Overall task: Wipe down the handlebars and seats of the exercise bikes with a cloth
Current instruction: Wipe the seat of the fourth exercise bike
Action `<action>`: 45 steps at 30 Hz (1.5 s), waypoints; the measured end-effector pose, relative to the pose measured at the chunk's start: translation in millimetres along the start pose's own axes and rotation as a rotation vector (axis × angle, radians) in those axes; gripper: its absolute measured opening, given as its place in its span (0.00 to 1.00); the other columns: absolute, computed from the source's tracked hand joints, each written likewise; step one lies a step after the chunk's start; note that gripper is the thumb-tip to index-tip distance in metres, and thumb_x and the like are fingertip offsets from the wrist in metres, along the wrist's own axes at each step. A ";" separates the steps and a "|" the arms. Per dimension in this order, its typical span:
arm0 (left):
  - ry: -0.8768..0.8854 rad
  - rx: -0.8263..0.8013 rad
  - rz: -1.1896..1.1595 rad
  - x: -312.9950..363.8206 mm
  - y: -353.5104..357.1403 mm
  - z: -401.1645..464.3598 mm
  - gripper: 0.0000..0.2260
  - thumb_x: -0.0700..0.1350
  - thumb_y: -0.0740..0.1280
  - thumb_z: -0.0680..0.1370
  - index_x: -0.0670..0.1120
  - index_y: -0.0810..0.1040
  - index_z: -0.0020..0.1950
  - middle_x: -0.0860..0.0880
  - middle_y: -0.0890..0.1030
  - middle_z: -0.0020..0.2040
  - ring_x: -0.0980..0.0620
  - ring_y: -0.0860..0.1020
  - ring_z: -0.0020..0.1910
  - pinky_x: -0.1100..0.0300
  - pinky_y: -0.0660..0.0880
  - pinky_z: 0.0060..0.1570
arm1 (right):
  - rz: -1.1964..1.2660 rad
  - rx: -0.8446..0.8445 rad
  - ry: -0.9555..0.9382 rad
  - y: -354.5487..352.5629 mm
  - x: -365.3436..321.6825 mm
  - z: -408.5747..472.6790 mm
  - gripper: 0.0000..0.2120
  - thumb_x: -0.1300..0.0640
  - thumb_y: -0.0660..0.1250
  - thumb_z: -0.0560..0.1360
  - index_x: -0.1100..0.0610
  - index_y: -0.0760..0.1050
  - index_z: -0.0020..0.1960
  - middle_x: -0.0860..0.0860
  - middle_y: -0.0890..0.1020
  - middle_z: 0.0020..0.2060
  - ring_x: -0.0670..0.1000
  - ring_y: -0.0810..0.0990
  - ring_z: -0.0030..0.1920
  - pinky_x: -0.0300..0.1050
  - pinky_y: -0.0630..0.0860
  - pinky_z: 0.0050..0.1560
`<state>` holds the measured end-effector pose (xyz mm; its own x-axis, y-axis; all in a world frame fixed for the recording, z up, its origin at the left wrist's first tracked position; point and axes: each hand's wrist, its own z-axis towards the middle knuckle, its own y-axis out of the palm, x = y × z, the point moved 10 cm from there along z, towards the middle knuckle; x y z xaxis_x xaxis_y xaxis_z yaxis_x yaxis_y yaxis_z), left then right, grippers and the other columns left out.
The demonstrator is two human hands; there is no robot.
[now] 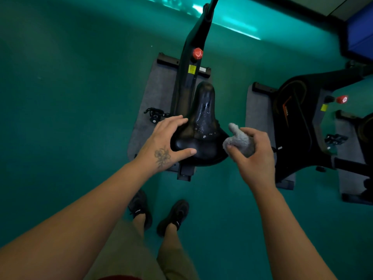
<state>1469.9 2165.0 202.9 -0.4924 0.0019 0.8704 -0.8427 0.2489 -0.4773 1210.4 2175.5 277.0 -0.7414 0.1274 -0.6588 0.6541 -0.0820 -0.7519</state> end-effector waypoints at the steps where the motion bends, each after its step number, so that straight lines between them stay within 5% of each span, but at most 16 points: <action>1: -0.013 -0.002 0.003 -0.4 2.0 1.5 0.39 0.65 0.77 0.73 0.55 0.69 0.80 0.59 0.67 0.79 0.57 0.63 0.79 0.55 0.61 0.77 | -0.033 -0.042 -0.013 3.8 2.0 1.1 0.22 0.52 0.80 0.73 0.45 0.76 0.64 0.44 0.77 0.57 0.49 0.80 0.58 0.57 0.78 0.61; 8: -0.044 0.025 -0.011 -4.8 3.8 1.6 0.40 0.62 0.79 0.72 0.55 0.70 0.80 0.62 0.68 0.78 0.62 0.63 0.77 0.68 0.57 0.73 | -0.049 -0.136 -0.040 25.2 6.5 7.3 0.21 0.55 0.82 0.71 0.51 0.83 0.63 0.45 0.78 0.55 0.46 0.78 0.57 0.45 0.75 0.63; 14: -0.045 0.082 -0.050 -6.9 4.9 0.1 0.39 0.59 0.81 0.71 0.54 0.72 0.79 0.62 0.70 0.76 0.64 0.65 0.76 0.77 0.54 0.71 | 0.043 -0.160 0.052 48.1 3.3 41.0 0.20 0.52 0.82 0.70 0.49 0.82 0.60 0.46 0.80 0.55 0.48 0.80 0.57 0.47 0.77 0.61; 18: -0.042 0.079 -0.075 -7.7 6.6 0.7 0.39 0.60 0.82 0.70 0.55 0.73 0.78 0.62 0.71 0.76 0.62 0.66 0.77 0.71 0.58 0.74 | 0.088 -0.200 0.120 48.2 12.7 45.7 0.19 0.51 0.83 0.69 0.43 0.78 0.55 0.42 0.83 0.53 0.47 0.82 0.55 0.48 0.79 0.58; 30: -0.049 0.068 -0.096 -8.6 6.3 0.3 0.39 0.59 0.81 0.70 0.55 0.73 0.78 0.62 0.71 0.76 0.62 0.66 0.77 0.68 0.59 0.76 | 0.070 -0.145 0.156 55.4 16.2 49.1 0.17 0.50 0.82 0.70 0.48 0.78 0.53 0.45 0.83 0.52 0.49 0.82 0.53 0.52 0.80 0.57; 45: -0.043 0.088 -0.115 -9.6 4.6 0.4 0.38 0.57 0.83 0.70 0.54 0.74 0.78 0.62 0.71 0.75 0.66 0.66 0.76 0.73 0.56 0.74 | 0.101 -0.169 0.129 55.3 15.6 47.5 0.18 0.50 0.83 0.68 0.47 0.78 0.53 0.47 0.83 0.53 0.50 0.82 0.53 0.57 0.79 0.58</action>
<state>1470.7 2165.7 192.2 -0.3987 -0.0638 0.9149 -0.9090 0.1597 -0.3850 1227.9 2126.0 224.0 -0.6526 0.2531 -0.7142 0.7480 0.0649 -0.6605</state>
